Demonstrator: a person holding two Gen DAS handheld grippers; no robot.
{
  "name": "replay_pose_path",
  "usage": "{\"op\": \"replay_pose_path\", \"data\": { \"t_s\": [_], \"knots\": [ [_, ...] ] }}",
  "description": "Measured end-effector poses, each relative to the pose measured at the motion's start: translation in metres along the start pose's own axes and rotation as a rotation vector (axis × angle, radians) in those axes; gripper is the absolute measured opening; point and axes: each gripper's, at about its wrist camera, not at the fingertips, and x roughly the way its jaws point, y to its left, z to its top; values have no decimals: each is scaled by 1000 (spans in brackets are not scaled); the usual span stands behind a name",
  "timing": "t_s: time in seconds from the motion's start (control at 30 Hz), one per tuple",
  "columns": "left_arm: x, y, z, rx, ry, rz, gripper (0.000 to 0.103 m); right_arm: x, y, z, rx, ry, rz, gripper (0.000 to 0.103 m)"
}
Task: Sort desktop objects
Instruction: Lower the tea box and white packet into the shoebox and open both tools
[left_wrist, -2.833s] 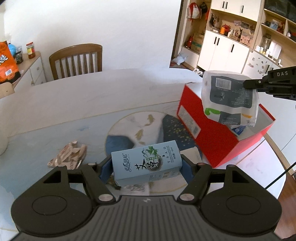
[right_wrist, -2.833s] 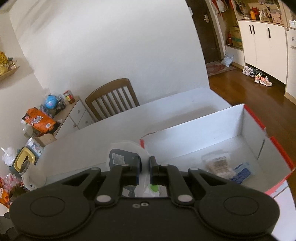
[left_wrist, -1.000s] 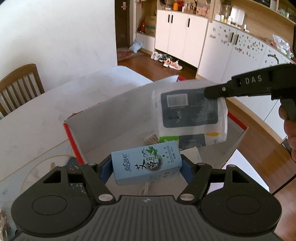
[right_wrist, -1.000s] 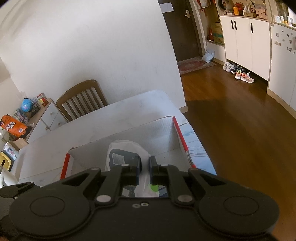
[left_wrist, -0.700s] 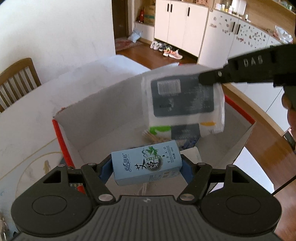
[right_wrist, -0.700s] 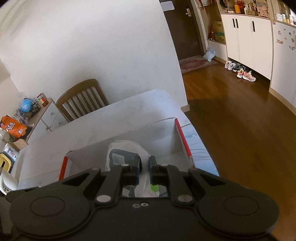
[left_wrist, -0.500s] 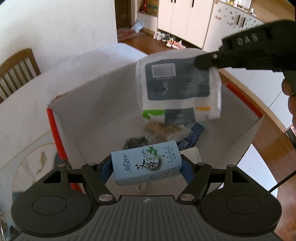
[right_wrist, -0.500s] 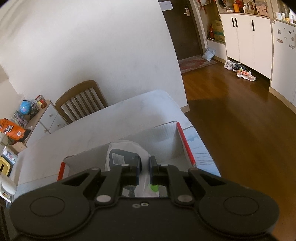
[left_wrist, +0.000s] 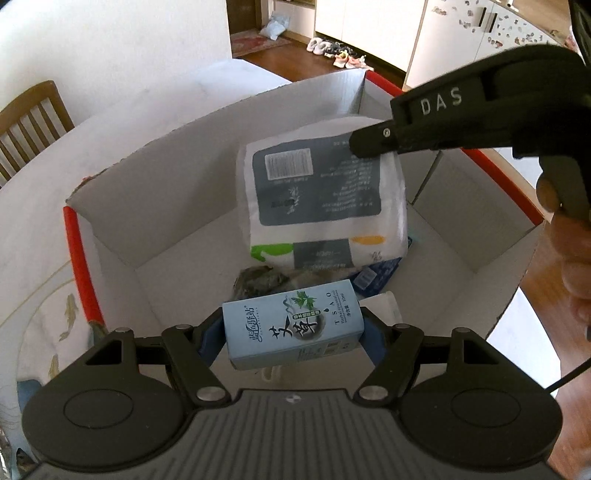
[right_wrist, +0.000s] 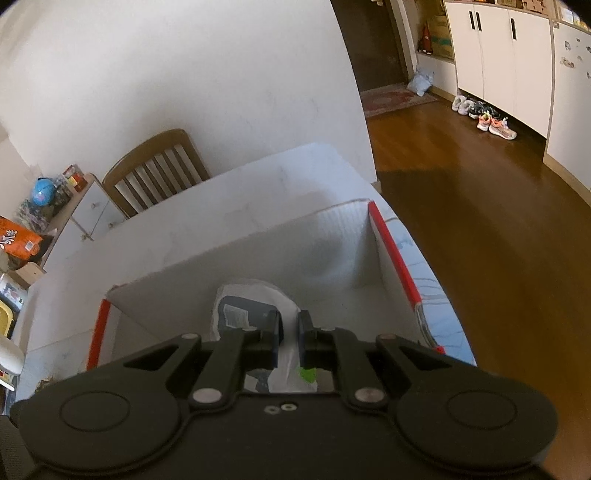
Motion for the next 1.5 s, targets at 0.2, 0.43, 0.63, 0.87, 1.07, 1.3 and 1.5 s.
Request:
{"op": "replay_pose_path", "data": {
  "t_s": [0.2,0.43,0.63,0.87,1.07,1.3,1.5],
  "knots": [
    [10,-4,1,-23,55,-2,73,7,1,-2,-18,23,5,8],
    [18,-10,1,-26,118,-16,73,14,6,-7,-63,67,-23,8],
    [21,-16,0,-21,151,-22,73,19,3,-9,-86,85,-57,10],
    [15,-25,-6,-14,156,-27,74,16,-1,-9,-76,92,-51,19],
    [8,-22,-11,-22,144,-22,77,11,-3,-8,-79,94,-60,25],
    [-10,-14,3,-31,97,-38,80,-3,-2,-7,-83,68,-62,35],
    [-25,-2,-3,-47,42,-68,80,-18,2,-6,-108,46,-38,37]
  ]
}}
